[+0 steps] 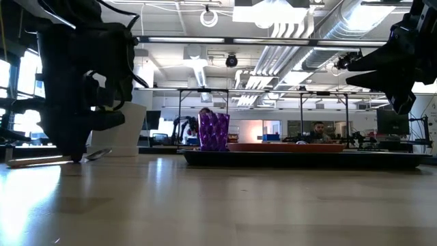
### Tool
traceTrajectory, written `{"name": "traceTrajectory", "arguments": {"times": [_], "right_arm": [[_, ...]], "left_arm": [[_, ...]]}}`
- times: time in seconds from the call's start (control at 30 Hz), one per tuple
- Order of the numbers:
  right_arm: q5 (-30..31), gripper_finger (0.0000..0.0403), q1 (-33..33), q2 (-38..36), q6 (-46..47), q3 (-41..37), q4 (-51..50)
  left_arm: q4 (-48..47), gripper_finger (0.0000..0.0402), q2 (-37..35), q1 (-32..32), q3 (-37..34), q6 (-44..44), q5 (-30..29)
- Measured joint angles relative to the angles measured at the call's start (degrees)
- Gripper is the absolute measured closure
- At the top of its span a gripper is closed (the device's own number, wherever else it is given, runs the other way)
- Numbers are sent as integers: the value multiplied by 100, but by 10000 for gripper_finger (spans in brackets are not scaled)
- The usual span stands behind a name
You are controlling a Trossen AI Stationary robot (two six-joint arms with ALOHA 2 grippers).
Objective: Pick and place plate/cup/fork/spoon on tray
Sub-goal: Put the yellow spoon on the black tray to the right of the orange plate
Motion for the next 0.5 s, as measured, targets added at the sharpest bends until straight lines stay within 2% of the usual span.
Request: {"name": "traceTrajectory", "arguments": {"times": [0.1, 0.33, 0.5], "right_arm": [[-13, 291, 0, 0, 3, 0, -2], [-35, 291, 1, 0, 5, 0, -2], [-48, 291, 6, 51, 92, 2, -50]], "left_arm": [[11, 363, 4, -108, -4, 365, -81], [9, 352, -18, -249, -9, 698, -285], [-195, 356, -194, -647, -28, 482, -293]]}}
